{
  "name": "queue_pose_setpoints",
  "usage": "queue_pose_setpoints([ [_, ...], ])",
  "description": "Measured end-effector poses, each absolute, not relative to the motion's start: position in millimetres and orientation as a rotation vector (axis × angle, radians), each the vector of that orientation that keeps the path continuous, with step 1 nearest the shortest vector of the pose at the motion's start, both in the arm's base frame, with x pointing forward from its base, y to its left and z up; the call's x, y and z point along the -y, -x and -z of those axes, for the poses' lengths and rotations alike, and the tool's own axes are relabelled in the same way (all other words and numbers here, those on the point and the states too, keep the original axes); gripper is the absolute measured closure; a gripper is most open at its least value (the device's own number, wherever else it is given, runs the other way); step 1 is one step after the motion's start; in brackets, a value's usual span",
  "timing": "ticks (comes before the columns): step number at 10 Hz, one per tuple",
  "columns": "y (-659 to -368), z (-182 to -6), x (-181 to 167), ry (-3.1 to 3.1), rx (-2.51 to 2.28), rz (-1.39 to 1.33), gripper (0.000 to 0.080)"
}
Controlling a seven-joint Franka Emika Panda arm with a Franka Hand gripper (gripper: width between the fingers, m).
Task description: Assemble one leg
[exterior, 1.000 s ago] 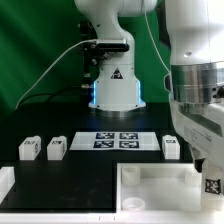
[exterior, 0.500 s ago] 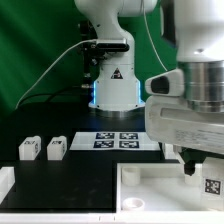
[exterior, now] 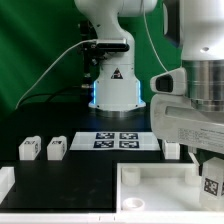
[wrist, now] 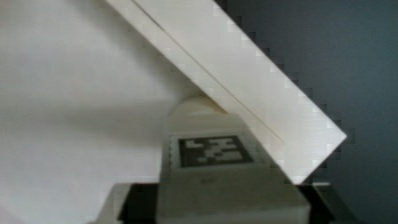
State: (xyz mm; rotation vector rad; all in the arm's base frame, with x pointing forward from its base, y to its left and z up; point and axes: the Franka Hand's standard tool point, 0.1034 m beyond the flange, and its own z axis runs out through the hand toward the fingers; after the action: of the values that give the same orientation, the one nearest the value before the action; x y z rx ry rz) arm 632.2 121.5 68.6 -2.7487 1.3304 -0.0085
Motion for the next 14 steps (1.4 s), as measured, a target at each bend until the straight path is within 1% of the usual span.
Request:
queue_pose_setpoints([
  [2,-634.9,-69.0,-114.5,2.549,-1.692,-0.029,0.0506],
  [4,-634.6,-68.3,-112.6,2.112,-2.193,-0.08,0.0506],
  [6,-634.1,-67.4,-117.3,1.714,-2.478,-0.114,0.0506],
  [9,-633.3,-67.6,-122.1,1.576,-2.569,-0.123,0.0506],
  [12,-632.4,-66.5,-123.0,1.74,-2.458,-0.098,0.0505],
  [13,-628.4,-62.4,-127.5,1.862,-2.359,-0.077,0.0294],
  [14,-625.7,-60.4,-128.1,2.038,-2.213,-0.054,0.0294],
])
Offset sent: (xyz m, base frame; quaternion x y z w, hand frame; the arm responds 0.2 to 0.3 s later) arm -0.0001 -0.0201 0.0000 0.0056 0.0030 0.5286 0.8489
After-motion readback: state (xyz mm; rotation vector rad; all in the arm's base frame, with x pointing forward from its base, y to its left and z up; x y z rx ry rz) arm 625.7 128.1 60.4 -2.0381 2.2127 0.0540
